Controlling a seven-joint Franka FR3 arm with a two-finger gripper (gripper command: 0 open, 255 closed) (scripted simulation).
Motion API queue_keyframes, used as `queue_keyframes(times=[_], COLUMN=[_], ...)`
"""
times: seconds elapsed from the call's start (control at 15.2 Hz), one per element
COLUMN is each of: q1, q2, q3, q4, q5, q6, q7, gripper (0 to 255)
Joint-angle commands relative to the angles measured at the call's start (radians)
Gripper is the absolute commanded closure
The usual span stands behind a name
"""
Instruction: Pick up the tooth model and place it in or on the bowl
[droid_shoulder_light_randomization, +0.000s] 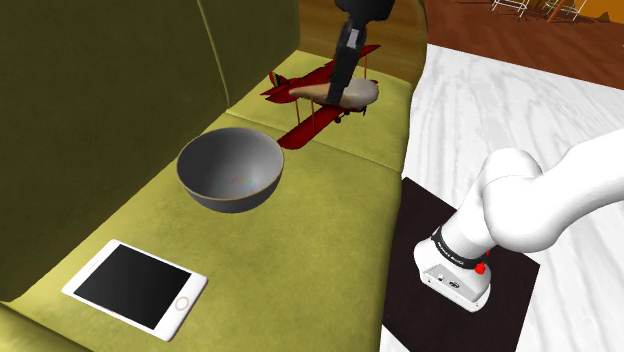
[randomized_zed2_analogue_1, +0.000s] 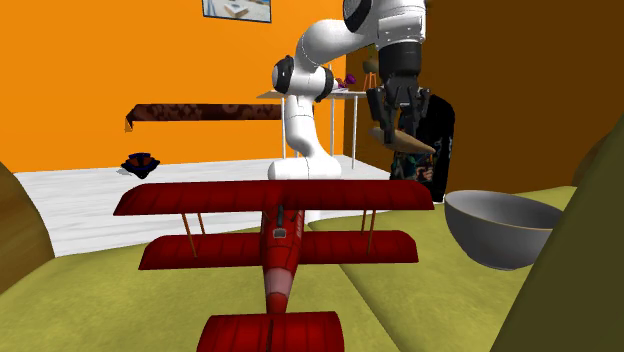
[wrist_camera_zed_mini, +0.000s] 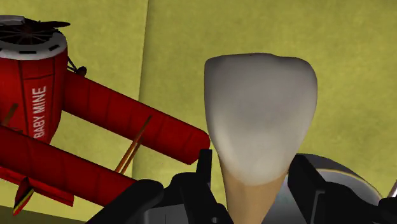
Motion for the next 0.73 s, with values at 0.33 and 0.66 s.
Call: queue_keyframes(times=[0.33,0.66], q1=[0.012,0.032], q2=[0.24,0.439], q3=[0.11,0.182], q4=[0.214,0.424], q5=[-0.021,-0.081], q6=[0.033,0.017], q7=[0.132,0.233], gripper=[255,255])
